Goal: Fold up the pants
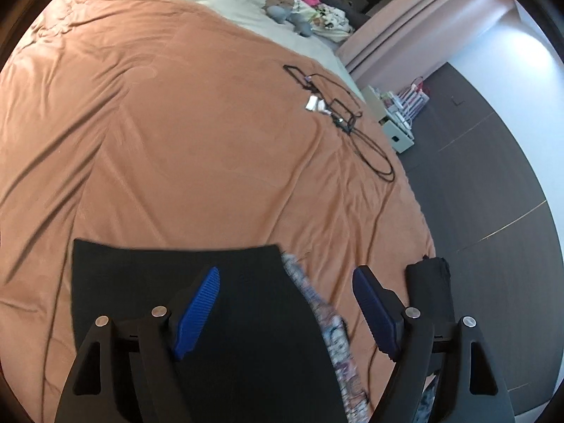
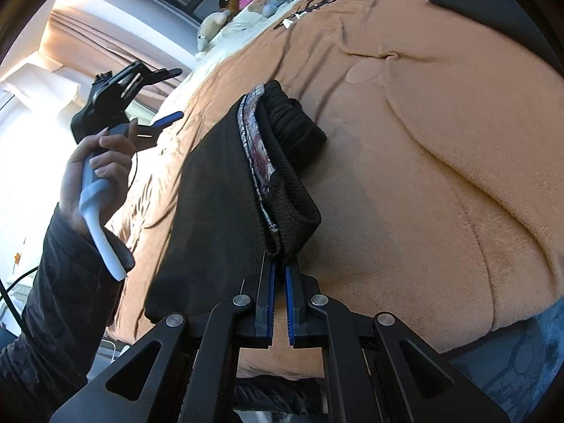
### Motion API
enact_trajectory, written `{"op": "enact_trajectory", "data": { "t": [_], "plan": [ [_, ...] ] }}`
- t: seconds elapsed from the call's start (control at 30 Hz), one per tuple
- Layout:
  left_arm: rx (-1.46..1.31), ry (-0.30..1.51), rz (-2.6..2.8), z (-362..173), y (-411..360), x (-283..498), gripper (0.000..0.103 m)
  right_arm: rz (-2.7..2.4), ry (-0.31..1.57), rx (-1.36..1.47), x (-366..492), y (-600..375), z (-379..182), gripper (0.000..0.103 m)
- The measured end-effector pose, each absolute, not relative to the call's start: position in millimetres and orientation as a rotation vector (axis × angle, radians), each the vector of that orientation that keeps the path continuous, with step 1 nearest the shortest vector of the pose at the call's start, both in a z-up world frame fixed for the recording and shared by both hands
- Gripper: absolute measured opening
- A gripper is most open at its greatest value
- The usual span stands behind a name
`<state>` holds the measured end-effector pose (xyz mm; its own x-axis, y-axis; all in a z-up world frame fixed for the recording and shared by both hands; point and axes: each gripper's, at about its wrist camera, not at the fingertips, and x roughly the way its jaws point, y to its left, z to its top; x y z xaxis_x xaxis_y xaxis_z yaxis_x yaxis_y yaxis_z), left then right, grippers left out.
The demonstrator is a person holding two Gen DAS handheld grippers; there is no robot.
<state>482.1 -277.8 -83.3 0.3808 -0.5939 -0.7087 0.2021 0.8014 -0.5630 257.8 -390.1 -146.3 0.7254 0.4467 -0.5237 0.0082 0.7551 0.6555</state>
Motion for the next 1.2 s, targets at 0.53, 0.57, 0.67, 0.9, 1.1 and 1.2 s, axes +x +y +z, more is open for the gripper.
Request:
{"op": "enact_trajectory", "data": {
  "t": [0.53,0.57,0.67,0.9,1.1,1.2],
  "plan": [
    [-0.379,1.094,-0.421,-117,-189,422,0.080,0.226,0.631,0.588,245,-405,-93,0.057],
    [-0.385,1.098,-0.416,-118,-185,419,0.080,0.233,0.621,0.565,249,-405,-86,0.057],
    [-0.407,1.103,-0.404,-123,-174,409,0.080,0.260,0.614,0.512,264,-399,-73,0.057],
    [-0.452,1.114,-0.386,-134,-158,387,0.080,0.340,0.636,0.425,317,-387,-49,0.053],
    [-0.481,1.132,-0.378,-145,-157,372,0.075,0.404,0.697,0.398,373,-388,-38,0.053],
    [-0.506,1.139,-0.373,-149,-156,366,0.073,0.433,0.729,0.391,403,-386,-38,0.050]
  ]
}}
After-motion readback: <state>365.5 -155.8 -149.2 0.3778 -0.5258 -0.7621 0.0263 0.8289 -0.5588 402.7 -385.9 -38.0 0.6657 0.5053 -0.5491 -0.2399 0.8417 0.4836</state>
